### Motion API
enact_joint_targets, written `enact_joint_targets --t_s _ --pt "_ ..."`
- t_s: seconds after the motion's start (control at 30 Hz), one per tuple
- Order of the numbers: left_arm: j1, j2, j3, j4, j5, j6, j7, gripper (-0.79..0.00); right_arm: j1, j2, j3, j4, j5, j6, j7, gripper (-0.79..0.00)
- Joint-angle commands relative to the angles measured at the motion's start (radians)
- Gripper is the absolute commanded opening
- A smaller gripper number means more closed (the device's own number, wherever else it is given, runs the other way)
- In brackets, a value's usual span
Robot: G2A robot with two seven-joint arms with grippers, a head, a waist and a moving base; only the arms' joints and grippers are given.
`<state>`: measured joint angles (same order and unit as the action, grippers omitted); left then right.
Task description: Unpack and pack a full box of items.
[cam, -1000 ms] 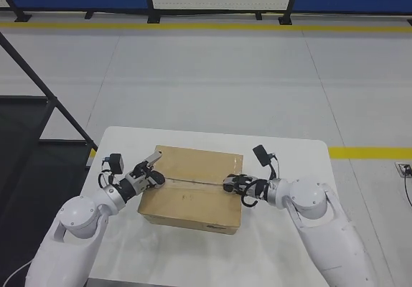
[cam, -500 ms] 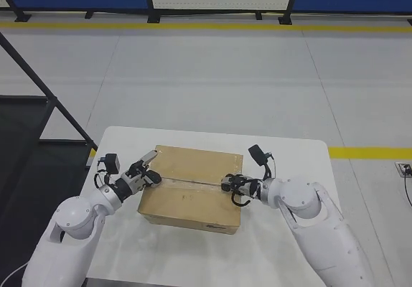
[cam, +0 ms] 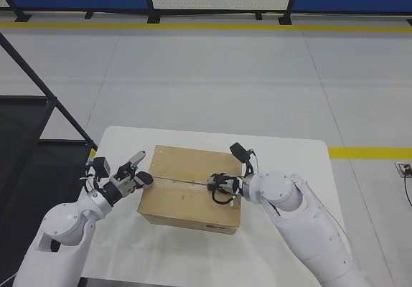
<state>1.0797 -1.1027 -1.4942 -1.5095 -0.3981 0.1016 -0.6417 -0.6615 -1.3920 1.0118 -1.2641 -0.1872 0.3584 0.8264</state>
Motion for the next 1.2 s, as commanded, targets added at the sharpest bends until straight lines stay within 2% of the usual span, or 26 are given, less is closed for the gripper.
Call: enact_joint_targets --t_s 0.0,0.43,0.73,0.93,1.17 --pt "0.012 0.002 -0.012 -0.008 -0.007 -0.006 -0.001 0.0 0.02 -0.007 -0.02 0.024 0.007 -0.003 -0.003 -0.785" --pt "0.099 0.013 -0.101 -0.06 -0.051 -0.036 0.006 0.0 0.155 -0.078 -0.165 0.174 0.077 -0.045 -0.053 -0.785" --pt "0.13 0.016 -0.128 -0.082 -0.077 -0.047 0.015 0.0 0.191 -0.107 -0.197 0.207 0.094 -0.116 -0.101 -0.785" --pt "0.159 0.018 -0.159 -0.109 -0.076 -0.068 0.055 0.0 0.195 -0.115 -0.212 0.223 0.091 -0.116 -0.069 -0.785" --pt "0.164 0.019 -0.165 -0.054 -0.044 -0.053 0.109 0.0 0.207 -0.127 -0.224 0.254 0.114 -0.161 -0.019 -0.785"
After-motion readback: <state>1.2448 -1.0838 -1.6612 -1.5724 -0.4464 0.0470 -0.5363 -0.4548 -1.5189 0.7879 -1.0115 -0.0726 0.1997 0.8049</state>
